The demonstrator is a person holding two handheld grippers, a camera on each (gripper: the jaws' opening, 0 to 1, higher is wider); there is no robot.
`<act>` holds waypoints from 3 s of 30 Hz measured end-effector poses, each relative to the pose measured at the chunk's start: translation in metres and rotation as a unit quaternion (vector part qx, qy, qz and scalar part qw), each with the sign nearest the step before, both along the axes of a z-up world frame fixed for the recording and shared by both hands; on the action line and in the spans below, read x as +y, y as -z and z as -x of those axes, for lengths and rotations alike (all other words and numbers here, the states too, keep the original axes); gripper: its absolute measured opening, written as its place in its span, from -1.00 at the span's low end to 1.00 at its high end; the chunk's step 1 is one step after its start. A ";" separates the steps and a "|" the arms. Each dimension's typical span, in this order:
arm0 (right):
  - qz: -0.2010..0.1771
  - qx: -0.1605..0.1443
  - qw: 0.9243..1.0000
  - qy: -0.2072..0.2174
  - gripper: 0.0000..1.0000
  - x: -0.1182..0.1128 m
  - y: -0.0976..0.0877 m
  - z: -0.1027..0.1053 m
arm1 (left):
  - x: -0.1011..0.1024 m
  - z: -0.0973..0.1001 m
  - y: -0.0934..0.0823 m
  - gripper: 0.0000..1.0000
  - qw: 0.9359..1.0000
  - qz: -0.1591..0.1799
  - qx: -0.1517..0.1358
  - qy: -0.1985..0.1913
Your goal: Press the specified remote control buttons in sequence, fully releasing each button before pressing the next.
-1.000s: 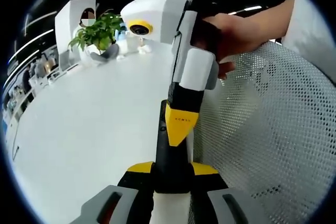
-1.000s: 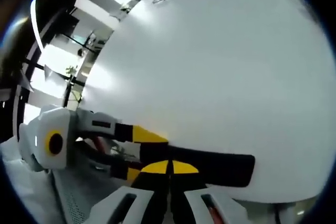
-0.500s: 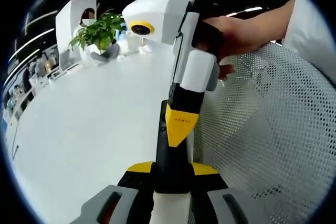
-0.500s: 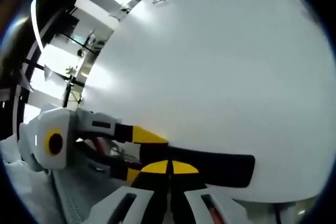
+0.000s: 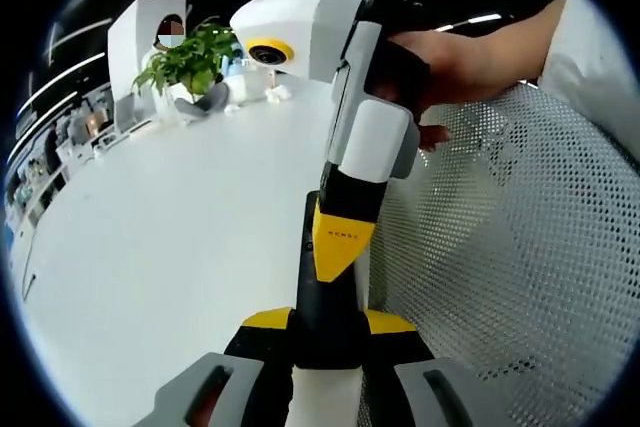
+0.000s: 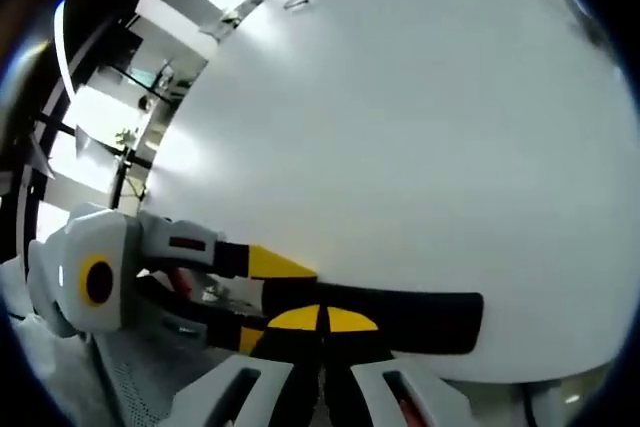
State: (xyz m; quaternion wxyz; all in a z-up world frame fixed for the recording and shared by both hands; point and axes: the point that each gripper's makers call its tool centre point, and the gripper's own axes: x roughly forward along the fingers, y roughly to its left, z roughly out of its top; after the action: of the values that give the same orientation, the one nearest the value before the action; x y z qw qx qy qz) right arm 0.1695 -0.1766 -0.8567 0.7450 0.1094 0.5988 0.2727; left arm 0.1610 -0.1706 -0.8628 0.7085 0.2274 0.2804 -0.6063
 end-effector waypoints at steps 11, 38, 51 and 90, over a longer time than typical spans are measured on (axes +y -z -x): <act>-0.012 0.000 1.000 -0.013 -1.00 0.001 -0.002 0.002 | 0.001 0.001 0.000 -0.50 1.000 0.007 -0.005 0.001; -0.035 -0.019 0.999 0.026 -1.00 0.000 -0.013 -0.009 | 0.000 0.000 0.000 -0.50 1.000 -0.003 -0.004 -0.002; -0.015 -0.249 0.955 0.163 -1.00 -0.059 -0.082 -0.064 | -0.002 -0.001 0.000 -0.50 1.000 -0.015 0.005 -0.024; 0.179 -0.499 0.817 0.229 0.95 -0.167 -0.154 -0.070 | -0.001 -0.008 0.000 -0.52 0.998 -0.049 0.005 -0.039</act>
State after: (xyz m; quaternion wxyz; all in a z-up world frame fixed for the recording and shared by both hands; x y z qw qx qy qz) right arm 0.2394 -0.3431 -0.7022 0.9891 -0.0429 0.1410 -0.0002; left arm 0.1692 -0.1719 -0.8630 0.7184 0.2480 0.3221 -0.5645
